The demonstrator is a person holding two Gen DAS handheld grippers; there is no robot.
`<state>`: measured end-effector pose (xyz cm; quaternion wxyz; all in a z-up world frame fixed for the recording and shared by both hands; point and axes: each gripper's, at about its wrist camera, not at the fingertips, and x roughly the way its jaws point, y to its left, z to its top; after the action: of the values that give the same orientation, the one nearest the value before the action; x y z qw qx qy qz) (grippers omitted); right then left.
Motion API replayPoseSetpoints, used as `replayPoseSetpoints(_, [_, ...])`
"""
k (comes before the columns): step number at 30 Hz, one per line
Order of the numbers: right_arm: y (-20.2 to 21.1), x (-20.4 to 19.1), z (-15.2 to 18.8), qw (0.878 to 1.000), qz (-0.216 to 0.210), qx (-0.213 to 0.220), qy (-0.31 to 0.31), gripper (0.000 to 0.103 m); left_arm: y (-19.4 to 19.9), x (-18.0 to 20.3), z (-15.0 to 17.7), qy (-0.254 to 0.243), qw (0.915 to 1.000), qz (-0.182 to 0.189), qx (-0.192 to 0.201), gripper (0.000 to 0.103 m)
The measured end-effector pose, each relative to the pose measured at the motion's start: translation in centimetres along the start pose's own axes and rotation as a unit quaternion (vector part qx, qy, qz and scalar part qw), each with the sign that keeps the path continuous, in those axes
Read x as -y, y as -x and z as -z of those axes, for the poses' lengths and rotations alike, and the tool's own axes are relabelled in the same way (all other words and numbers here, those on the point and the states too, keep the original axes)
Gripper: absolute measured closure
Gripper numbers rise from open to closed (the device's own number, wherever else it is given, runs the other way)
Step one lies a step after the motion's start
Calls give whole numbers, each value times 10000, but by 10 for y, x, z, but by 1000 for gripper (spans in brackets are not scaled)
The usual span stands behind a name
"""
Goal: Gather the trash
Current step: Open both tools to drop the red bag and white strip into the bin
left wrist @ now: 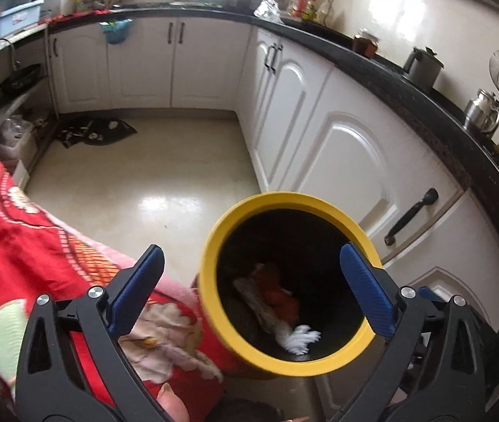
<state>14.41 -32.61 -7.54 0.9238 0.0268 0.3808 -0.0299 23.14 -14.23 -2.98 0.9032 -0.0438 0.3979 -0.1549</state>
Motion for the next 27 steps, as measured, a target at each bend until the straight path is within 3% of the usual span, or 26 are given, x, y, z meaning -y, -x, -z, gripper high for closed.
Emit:
replayPoseSetpoints(8, [28, -12, -13, 9987, -147, 471, 80, 21, 44, -26, 3, 150, 9986, -326, 382, 11])
replayPoseSetpoints(27, [79, -59, -25, 9918, -535, 1054, 495, 12, 122, -65, 17, 524, 9925, -545, 961, 11])
